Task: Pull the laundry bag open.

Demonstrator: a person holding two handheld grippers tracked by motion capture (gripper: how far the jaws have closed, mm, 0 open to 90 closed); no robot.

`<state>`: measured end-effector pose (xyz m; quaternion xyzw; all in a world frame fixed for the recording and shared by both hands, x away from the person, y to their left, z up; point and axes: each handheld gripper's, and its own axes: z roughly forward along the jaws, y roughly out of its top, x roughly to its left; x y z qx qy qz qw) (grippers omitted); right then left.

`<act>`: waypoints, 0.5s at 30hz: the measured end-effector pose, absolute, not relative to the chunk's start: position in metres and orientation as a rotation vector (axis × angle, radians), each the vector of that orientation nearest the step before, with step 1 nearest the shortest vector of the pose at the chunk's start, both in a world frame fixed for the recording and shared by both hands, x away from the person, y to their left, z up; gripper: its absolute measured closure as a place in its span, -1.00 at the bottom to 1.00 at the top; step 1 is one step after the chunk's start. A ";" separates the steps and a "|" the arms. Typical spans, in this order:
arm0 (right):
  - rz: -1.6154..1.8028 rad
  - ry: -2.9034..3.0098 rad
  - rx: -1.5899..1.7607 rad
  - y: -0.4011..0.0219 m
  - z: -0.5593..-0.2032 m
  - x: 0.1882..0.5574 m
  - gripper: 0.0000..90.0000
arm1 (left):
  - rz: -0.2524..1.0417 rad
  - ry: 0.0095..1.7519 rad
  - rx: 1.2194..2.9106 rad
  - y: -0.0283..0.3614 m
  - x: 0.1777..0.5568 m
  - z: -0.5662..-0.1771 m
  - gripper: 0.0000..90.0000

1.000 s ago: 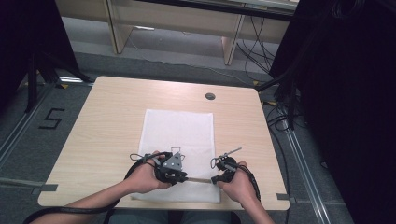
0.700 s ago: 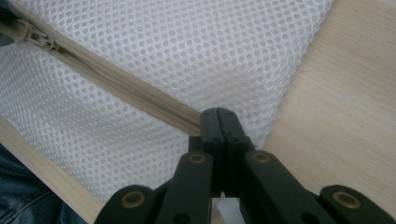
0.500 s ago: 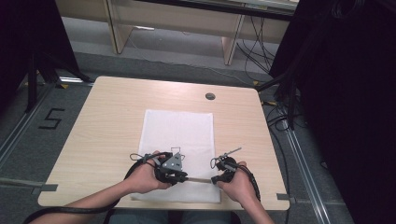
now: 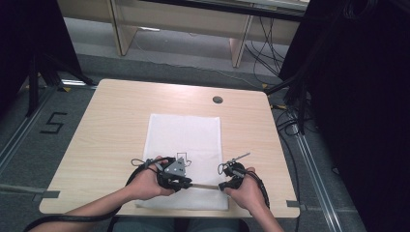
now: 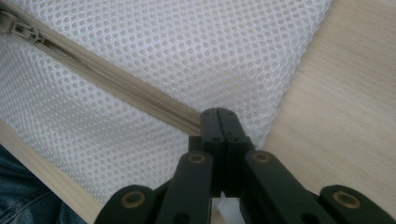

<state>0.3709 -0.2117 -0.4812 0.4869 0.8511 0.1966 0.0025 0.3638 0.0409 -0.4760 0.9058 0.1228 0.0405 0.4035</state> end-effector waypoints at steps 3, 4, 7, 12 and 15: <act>0.619 2.669 1.527 -0.212 -0.481 0.371 1.00 | 0.094 0.322 2.279 0.042 0.364 -0.475 0.82; 0.618 2.669 1.527 -0.212 -0.481 0.371 1.00 | 0.092 0.325 2.274 0.042 0.364 -0.475 0.82; 0.620 2.669 1.528 -0.212 -0.481 0.371 1.00 | 0.096 0.325 2.278 0.042 0.364 -0.475 0.82; 0.614 2.666 1.535 -0.212 -0.481 0.371 1.00 | 0.092 0.325 2.279 0.042 0.364 -0.475 0.82; 0.632 2.682 1.489 -0.213 -0.482 0.372 1.00 | 0.094 0.328 2.279 0.042 0.364 -0.475 0.82</act>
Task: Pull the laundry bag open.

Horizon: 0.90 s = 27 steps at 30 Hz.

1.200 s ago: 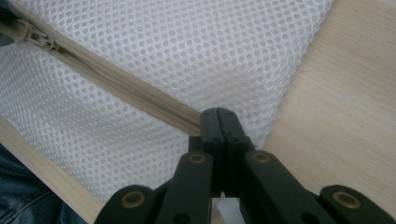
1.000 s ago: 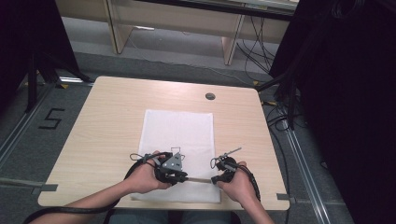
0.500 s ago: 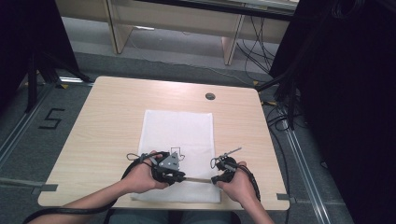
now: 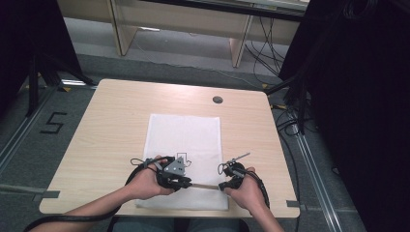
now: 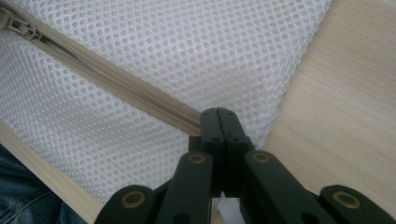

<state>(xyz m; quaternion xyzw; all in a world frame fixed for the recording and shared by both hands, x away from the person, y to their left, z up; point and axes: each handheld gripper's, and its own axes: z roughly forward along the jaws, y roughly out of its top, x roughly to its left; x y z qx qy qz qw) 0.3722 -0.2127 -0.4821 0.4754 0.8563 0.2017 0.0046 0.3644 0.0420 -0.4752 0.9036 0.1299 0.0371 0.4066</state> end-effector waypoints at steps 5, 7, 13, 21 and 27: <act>0.614 2.670 1.523 -0.211 -0.481 0.371 1.00 | 0.087 0.333 2.278 0.042 0.364 -0.476 0.82; 0.621 2.675 1.507 -0.212 -0.482 0.371 1.00 | 0.084 0.332 2.278 0.043 0.365 -0.476 0.82; 0.627 2.681 1.496 -0.212 -0.482 0.372 1.00 | 0.064 0.327 2.275 0.043 0.366 -0.477 0.82; 0.613 2.668 1.525 -0.211 -0.481 0.371 1.00 | 0.080 0.339 2.273 0.048 0.365 -0.475 0.82; 0.628 2.680 1.501 -0.212 -0.482 0.372 1.00 | 0.074 0.347 2.269 0.053 0.364 -0.475 0.82</act>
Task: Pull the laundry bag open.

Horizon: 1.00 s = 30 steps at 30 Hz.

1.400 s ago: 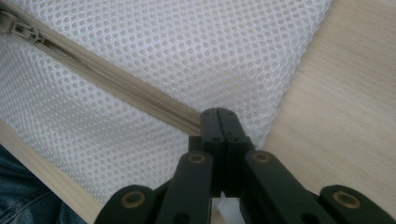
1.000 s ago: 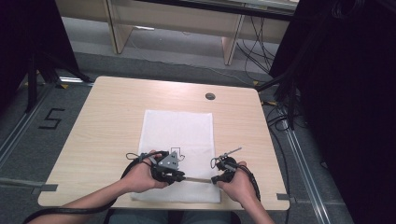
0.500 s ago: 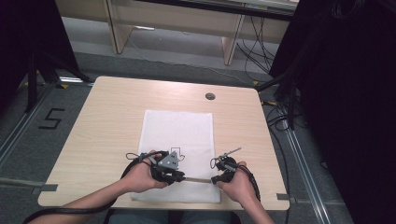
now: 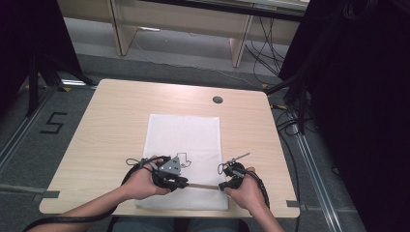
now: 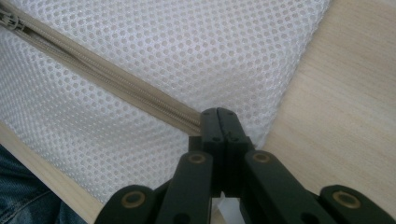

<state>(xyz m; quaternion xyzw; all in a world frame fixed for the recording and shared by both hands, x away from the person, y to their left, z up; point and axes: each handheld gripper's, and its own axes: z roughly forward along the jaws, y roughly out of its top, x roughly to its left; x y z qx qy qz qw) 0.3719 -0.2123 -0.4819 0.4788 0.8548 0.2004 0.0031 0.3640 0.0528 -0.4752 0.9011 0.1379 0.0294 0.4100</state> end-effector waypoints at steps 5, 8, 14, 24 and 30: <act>0.615 2.670 1.528 -0.211 -0.481 0.371 1.00 | 0.076 0.347 2.269 0.052 0.364 -0.475 0.81; 0.635 2.688 1.462 -0.213 -0.483 0.373 1.00 | 0.071 0.344 2.271 0.053 0.364 -0.475 0.82; 0.625 2.680 1.495 -0.212 -0.482 0.372 1.00 | 0.079 0.336 2.275 0.053 0.364 -0.474 0.82; 0.610 2.667 1.526 -0.211 -0.481 0.371 1.00 | 0.071 0.361 2.262 0.059 0.363 -0.473 0.82; 0.613 2.667 1.527 -0.211 -0.481 0.371 1.00 | 0.080 0.353 2.268 0.061 0.363 -0.473 0.82</act>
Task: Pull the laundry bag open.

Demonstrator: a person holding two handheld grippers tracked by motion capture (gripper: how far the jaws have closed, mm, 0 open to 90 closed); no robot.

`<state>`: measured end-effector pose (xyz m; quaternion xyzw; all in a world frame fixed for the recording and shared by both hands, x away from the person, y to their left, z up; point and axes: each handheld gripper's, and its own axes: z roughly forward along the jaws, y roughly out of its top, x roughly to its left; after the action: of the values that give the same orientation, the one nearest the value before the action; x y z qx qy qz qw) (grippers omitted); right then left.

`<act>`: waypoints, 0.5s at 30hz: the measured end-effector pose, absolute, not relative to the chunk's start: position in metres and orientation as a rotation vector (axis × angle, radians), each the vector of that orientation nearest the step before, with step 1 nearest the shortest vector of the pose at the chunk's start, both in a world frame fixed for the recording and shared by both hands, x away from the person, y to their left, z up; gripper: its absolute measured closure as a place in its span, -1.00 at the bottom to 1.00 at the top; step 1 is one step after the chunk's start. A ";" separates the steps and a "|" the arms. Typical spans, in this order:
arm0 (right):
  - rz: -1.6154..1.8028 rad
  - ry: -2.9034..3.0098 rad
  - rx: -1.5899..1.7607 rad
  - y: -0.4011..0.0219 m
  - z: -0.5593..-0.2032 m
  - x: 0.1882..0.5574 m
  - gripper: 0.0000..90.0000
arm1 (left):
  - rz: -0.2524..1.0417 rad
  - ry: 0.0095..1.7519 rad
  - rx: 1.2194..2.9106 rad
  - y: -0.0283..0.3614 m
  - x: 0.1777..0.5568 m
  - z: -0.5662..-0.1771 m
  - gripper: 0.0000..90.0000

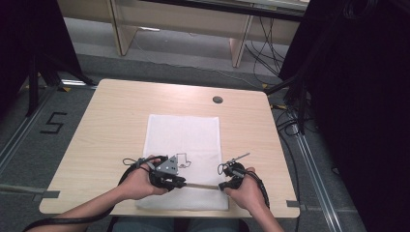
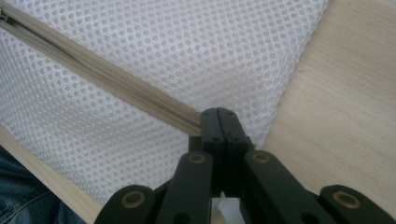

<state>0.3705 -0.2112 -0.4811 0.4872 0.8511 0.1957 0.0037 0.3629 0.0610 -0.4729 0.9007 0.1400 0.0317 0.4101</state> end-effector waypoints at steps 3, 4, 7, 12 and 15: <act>0.611 2.666 1.527 -0.211 -0.481 0.370 1.00 | 0.072 0.368 2.265 0.064 0.363 -0.474 0.82; 0.612 2.667 1.522 -0.211 -0.481 0.370 1.00 | 0.068 0.372 2.262 0.063 0.363 -0.474 0.82; 0.623 2.676 1.495 -0.212 -0.482 0.371 1.00 | 0.065 0.374 2.260 0.063 0.363 -0.474 0.82; 0.613 2.667 1.525 -0.211 -0.481 0.370 1.00 | 0.071 0.370 2.265 0.065 0.363 -0.473 0.82; 0.613 2.667 1.526 -0.211 -0.481 0.370 1.00 | 0.070 0.376 2.255 0.067 0.362 -0.472 0.82</act>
<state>0.3704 -0.2113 -0.4811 0.4872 0.8511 0.1956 0.0043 0.3624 0.0666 -0.4724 0.8972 0.1497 0.0278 0.4145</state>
